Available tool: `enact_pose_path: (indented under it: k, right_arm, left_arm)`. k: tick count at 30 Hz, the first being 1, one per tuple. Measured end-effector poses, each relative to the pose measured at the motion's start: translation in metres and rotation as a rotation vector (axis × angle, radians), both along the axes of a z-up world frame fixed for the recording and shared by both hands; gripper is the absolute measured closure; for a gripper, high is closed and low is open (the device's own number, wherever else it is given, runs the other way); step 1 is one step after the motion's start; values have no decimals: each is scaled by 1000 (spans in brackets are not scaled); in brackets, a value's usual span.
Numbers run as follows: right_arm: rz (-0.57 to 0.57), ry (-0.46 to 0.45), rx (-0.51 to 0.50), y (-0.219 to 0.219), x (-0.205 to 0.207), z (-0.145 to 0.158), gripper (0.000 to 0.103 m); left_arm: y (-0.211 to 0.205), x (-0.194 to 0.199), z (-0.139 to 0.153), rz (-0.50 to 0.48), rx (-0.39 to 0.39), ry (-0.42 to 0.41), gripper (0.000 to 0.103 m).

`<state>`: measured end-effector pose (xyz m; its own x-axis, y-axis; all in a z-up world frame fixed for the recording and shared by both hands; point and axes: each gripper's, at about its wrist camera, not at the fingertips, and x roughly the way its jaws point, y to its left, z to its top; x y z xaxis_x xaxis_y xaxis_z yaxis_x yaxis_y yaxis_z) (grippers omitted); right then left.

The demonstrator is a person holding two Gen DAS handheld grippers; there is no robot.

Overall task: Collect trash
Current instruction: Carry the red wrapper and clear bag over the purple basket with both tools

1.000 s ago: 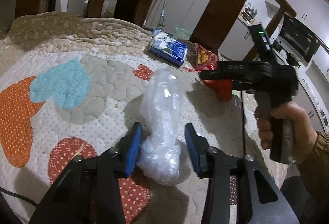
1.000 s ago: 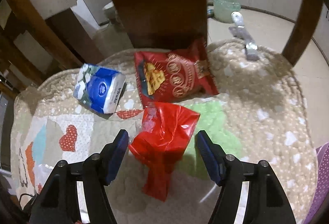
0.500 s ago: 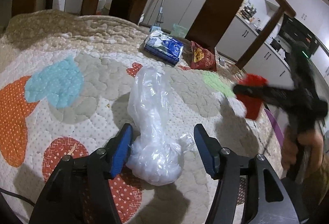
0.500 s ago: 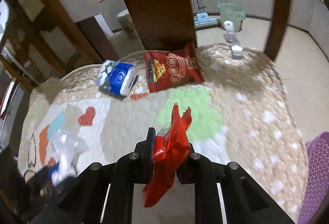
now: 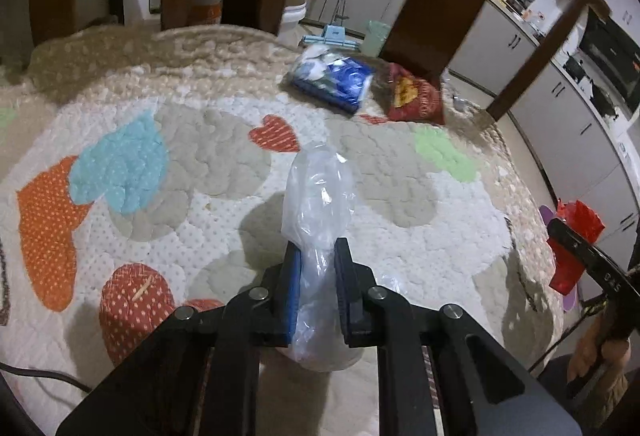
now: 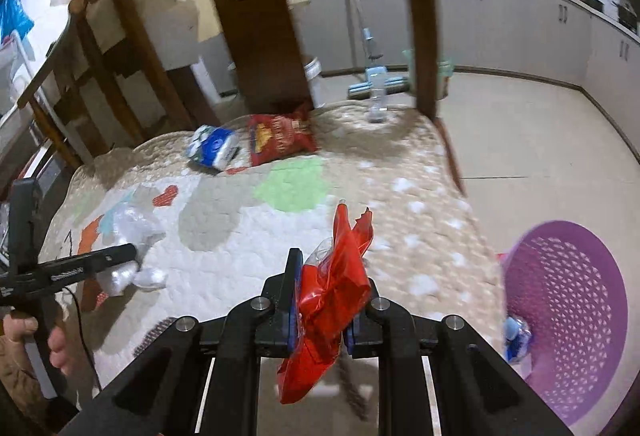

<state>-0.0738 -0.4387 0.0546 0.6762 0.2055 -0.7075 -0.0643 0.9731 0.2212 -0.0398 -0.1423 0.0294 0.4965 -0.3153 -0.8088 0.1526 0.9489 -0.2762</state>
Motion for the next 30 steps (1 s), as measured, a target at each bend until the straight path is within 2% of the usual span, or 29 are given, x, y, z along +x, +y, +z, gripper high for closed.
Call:
enact_pose_path:
  k: [7,11,23,30]
  right_arm:
    - [-101,-29,87,-52,-21,-7,86]
    - [-145,-50,139,-75,-29,-5,86]
    - [-270,-97,217,-128,-53,-1,85]
    - [-351,-112,264,-159,-63,0,85]
  left_arm:
    - [-54,-26,33,-120,82,-70,88]
    - [-93,-35,47,-208,92,-87,88]
    - [-203,-51,60,-430,178,-129,88]
    - [-248,-51,62,-502,218,-154,88]
